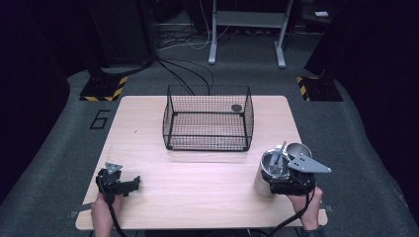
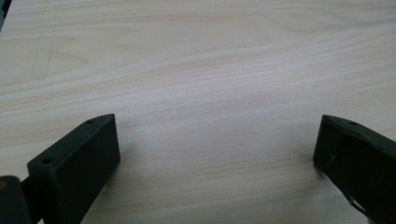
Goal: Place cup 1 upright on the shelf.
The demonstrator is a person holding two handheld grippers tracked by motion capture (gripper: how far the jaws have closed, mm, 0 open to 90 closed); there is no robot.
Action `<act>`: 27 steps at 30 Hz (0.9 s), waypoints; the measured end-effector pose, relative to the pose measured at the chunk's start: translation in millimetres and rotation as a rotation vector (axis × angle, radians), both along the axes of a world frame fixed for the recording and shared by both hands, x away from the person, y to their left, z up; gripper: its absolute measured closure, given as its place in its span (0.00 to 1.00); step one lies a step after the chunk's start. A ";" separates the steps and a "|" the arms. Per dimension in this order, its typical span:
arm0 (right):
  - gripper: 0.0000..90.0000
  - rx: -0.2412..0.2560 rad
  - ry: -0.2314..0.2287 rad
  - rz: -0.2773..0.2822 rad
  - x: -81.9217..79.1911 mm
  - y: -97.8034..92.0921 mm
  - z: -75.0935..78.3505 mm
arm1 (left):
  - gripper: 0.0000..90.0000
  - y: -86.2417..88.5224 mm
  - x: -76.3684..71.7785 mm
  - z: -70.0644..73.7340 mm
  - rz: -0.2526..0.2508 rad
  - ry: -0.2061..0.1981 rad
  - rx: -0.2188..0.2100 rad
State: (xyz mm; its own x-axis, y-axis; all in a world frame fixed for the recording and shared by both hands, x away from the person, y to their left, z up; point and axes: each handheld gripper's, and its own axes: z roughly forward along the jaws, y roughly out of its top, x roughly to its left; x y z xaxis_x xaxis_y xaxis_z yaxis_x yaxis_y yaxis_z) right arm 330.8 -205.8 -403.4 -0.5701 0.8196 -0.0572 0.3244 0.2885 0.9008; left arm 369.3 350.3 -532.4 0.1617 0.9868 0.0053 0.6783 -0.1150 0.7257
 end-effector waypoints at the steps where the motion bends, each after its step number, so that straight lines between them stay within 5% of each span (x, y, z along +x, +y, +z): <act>1: 0.04 -0.003 -0.002 0.007 0.2 2.3 0.6 | 0.01 0.0 0.0 0.0 0.000 0.000 0.000; 27: 0.04 -0.022 0.006 0.153 23.0 55.6 3.5 | 0.00 0.1 0.4 0.1 -0.004 0.004 -0.002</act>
State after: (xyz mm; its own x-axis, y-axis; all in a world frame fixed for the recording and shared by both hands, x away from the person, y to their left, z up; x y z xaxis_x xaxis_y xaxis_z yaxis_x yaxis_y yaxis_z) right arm 353.7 -150.2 -399.9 -0.6889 0.7214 -0.0709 0.2802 0.3552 0.8918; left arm 369.7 350.4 -532.3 0.1660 0.9861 0.0027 0.6804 -0.1165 0.7235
